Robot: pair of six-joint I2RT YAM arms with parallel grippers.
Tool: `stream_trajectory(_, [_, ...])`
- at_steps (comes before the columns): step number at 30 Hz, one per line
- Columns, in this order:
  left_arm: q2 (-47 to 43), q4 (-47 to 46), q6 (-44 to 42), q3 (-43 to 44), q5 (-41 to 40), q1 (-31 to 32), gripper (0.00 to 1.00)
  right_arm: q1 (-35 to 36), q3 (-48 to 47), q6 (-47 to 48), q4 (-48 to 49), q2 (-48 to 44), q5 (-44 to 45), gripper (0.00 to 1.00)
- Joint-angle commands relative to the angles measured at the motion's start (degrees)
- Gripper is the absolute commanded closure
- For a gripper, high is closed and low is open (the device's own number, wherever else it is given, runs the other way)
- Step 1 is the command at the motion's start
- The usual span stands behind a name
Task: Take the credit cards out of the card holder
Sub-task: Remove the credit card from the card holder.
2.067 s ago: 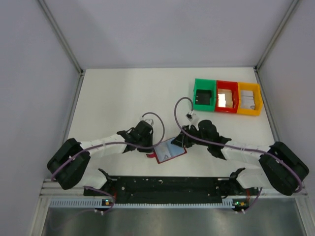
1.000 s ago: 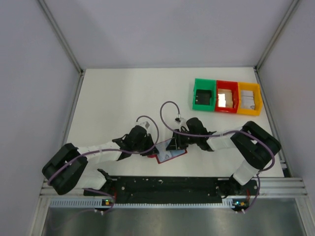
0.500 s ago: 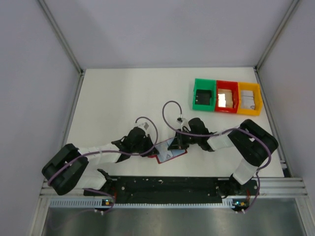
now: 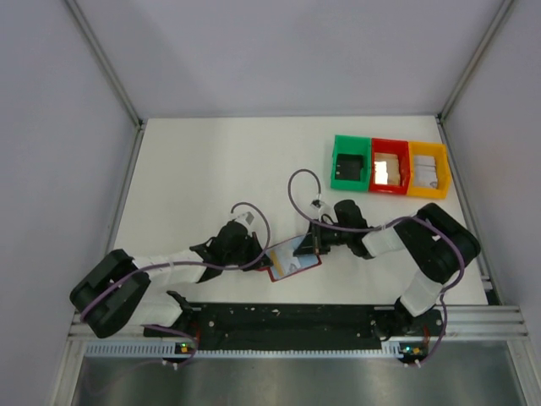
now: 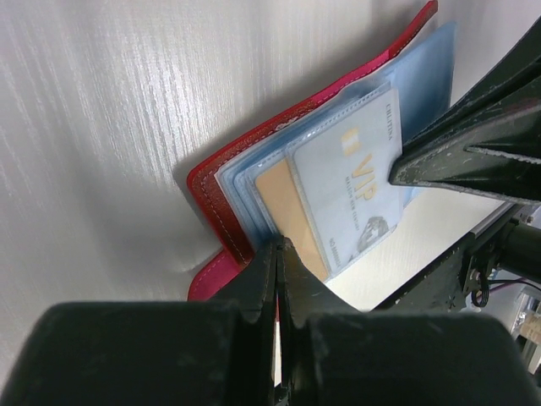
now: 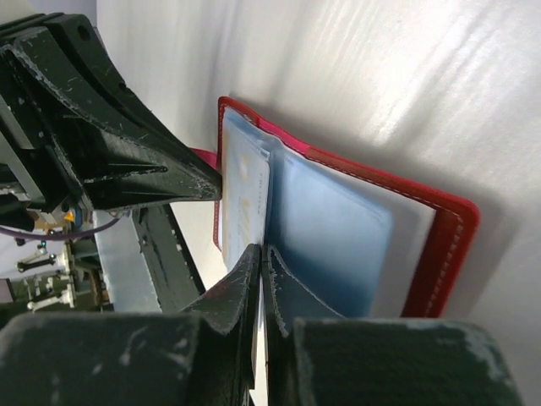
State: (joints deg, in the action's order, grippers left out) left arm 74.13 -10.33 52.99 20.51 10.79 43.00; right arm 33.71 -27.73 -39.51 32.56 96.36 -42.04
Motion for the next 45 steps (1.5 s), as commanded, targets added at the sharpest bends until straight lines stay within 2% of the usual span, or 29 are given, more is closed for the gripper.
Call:
stream_trajectory(1, [0.06,7.69,-1.14,-2.32,-2.88,0.33,1.00,-3.04,0.92,1.80,2.42,1.38,-2.78,1.00])
stream_trajectory(3, [-1.26,7.25,-0.96,-2.14,-2.44,0.33,1.00,-3.22,0.57,1.63,2.25,1.81,-3.83,1.00])
stream_trajectory(4, [-2.31,6.64,-0.70,-2.06,-2.26,0.33,0.94,-3.22,0.83,0.93,3.21,1.99,-4.27,1.00])
stream_trajectory(8, [-7.58,3.31,2.02,-1.01,-1.64,0.33,0.60,-2.87,1.27,-0.04,4.27,2.17,-4.45,1.00])
stream_trajectory(10, [-9.26,2.59,2.64,0.22,-2.34,0.33,0.54,-2.43,1.18,-0.04,4.27,2.34,-4.54,1.00])
stream_trajectory(13, [-8.92,1.63,2.91,2.68,-2.44,0.33,0.54,-1.90,0.92,-0.66,4.79,2.70,-4.54,1.00])
stream_trajectory(17, [-4.27,-0.30,3.17,5.41,-1.21,0.33,0.62,-1.72,1.09,-1.36,5.76,2.87,-4.45,1.00])
stream_trajectory(19, [-1.80,-1.70,3.52,5.94,-1.12,0.33,0.81,-1.72,1.01,-1.36,5.59,2.79,-4.45,1.00])
stream_trajectory(21, [-0.13,-3.73,4.31,5.68,-1.64,0.33,0.87,-1.72,0.92,-1.45,5.59,2.79,-4.45,1.00])
stream_trajectory(27, [4.70,-6.46,4.75,6.91,-1.03,0.33,0.91,-1.72,1.09,-1.98,6.11,2.78,-4.63,1.00])
stream_trajectory(34, [5.94,-3.47,4.31,6.30,-2.96,0.33,1.00,-1.72,1.27,-1.89,6.12,2.61,-4.72,1.00])
stream_trajectory(40, [5.15,-2.94,5.46,3.05,-4.28,0.33,1.00,-1.72,1.62,-1.36,5.85,2.70,-4.28,1.00])
stream_trajectory(45, [6.38,0.56,3.70,3.92,-4.81,0.33,1.00,-1.98,1.53,-0.93,4.98,2.17,-3.14,1.00])
